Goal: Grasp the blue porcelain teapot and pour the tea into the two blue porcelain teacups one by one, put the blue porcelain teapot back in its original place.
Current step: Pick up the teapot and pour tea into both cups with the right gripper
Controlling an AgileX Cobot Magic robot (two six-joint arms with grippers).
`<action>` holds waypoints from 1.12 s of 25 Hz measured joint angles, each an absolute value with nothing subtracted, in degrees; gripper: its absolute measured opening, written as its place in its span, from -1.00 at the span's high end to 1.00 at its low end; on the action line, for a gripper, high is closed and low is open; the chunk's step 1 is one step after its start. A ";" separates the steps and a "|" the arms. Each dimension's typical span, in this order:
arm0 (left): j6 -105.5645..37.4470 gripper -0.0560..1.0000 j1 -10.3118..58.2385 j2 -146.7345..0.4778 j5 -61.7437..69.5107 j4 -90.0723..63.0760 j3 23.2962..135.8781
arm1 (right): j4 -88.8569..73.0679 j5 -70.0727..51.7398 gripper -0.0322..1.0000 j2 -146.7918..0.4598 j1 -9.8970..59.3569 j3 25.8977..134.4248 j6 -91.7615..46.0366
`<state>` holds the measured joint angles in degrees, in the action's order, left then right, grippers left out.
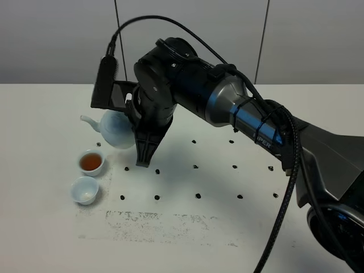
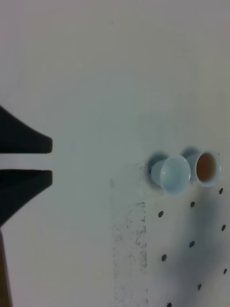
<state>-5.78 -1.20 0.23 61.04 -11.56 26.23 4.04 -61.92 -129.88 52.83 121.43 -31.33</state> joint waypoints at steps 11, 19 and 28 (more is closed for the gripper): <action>-5.78 0.69 -1.20 0.23 61.04 -11.56 26.23 | -5.11 -49.22 0.87 -128.29 50.53 106.52 -17.01; -5.78 0.69 -1.20 0.23 61.04 -11.56 26.23 | -6.18 -44.81 0.87 -131.69 50.53 106.29 -16.47; -5.78 0.69 -1.20 0.23 61.04 -11.56 26.23 | -3.04 -45.61 0.87 -131.87 50.53 106.00 -16.48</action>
